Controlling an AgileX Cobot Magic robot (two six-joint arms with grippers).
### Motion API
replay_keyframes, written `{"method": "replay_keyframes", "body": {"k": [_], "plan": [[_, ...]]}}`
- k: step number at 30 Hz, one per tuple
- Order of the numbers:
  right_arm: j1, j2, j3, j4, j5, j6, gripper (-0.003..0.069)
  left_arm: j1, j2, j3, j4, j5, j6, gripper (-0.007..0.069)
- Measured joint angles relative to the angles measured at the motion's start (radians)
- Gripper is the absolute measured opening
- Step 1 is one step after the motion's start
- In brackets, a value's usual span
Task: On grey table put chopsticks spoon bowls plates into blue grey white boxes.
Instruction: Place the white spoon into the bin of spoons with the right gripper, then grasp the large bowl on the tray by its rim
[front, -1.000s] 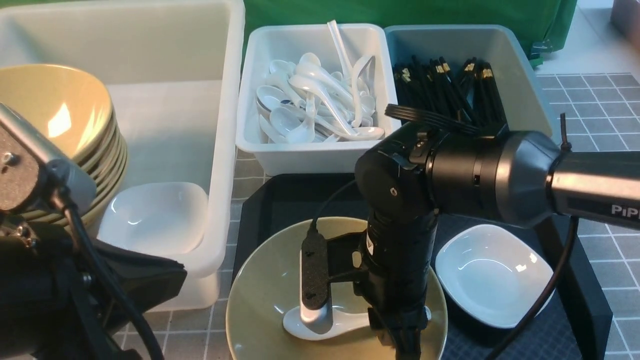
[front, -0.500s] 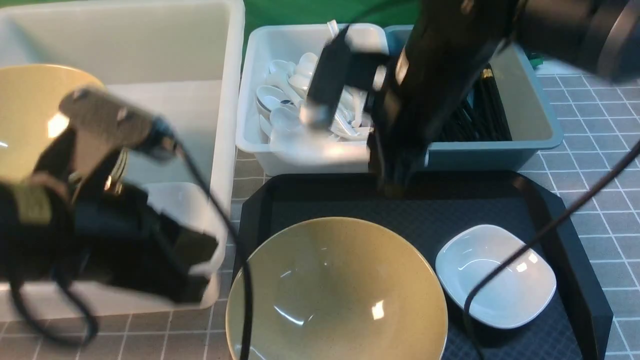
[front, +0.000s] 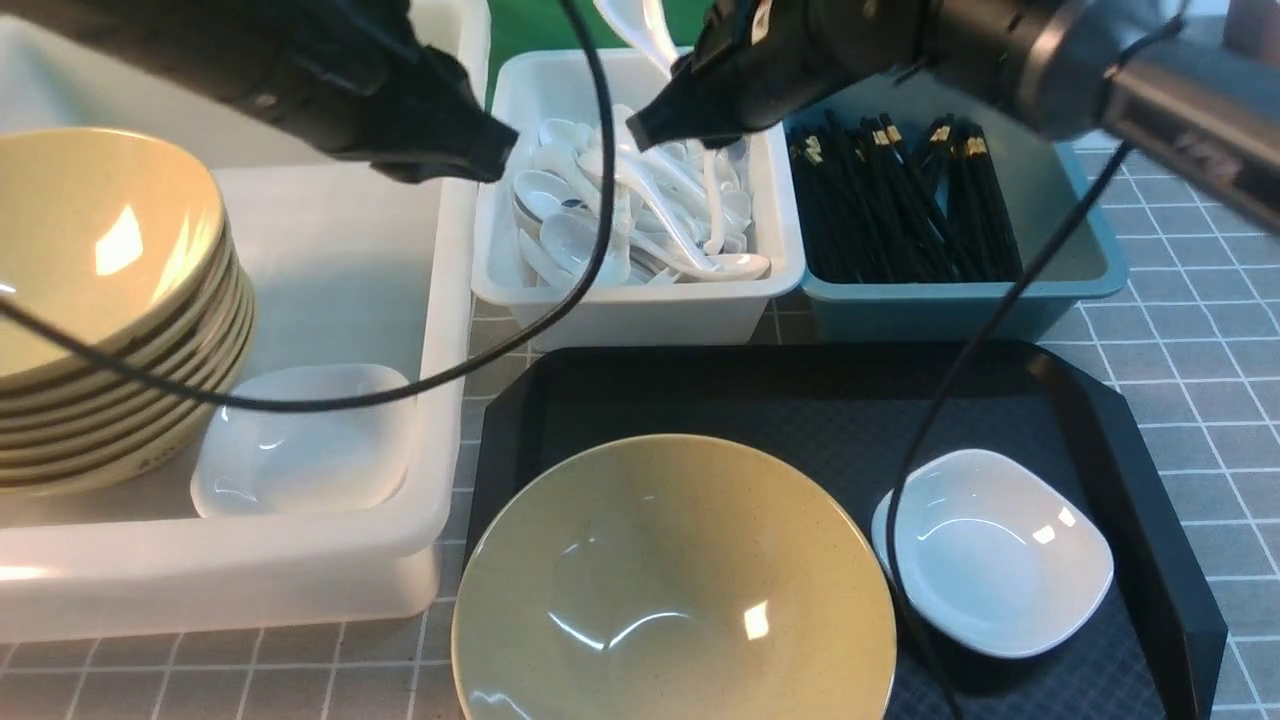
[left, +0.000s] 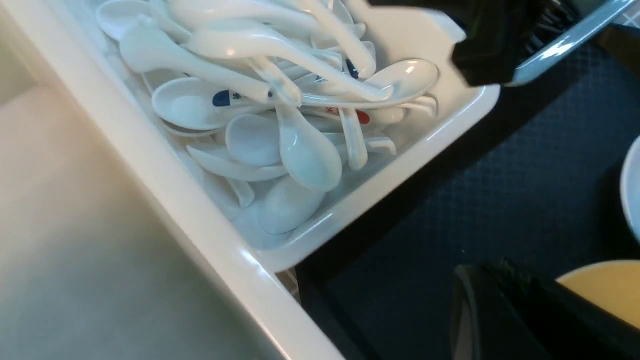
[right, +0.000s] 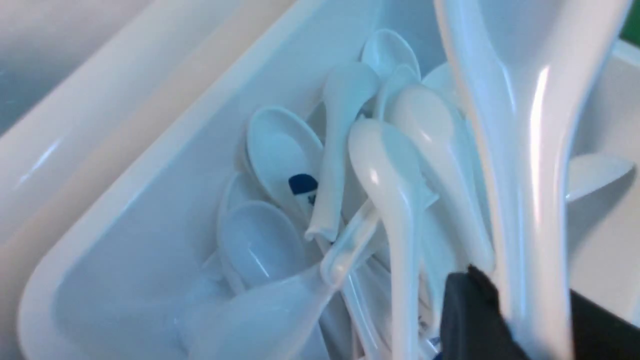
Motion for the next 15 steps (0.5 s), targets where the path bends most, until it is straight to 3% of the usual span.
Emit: {"method": "replay_keyframes", "body": {"k": [1,2,4,5,8,12,15], "plan": [[-0.002,0.007,-0.004,0.0,0.0,0.0,0.0208,0.0,0.002,-0.001,0.0,0.0,0.0,-0.0011],[-0.007,0.024,-0.016,0.0,0.005,0.027,0.029,0.0,0.015,-0.006,0.0,0.007,0.002,-0.0009],[-0.012,0.029,-0.028,0.0,0.017,0.042,0.0359,0.0,0.018,-0.007,0.0,0.012,0.002,-0.0006],[-0.017,0.026,-0.057,0.0,0.065,0.054,0.0449,0.0,0.018,-0.007,0.007,0.026,0.0,0.0006],[-0.02,-0.002,-0.135,0.0,0.226,0.025,0.0582,0.0,0.018,-0.007,0.014,0.079,-0.006,0.0069],[-0.02,-0.047,-0.217,0.0,0.399,-0.06,0.062,-0.015,0.018,-0.007,0.016,0.141,-0.006,0.0152],[-0.016,-0.131,-0.261,0.002,0.58,-0.147,0.0604,-0.077,0.024,-0.008,0.035,0.19,-0.005,0.0309]]}}
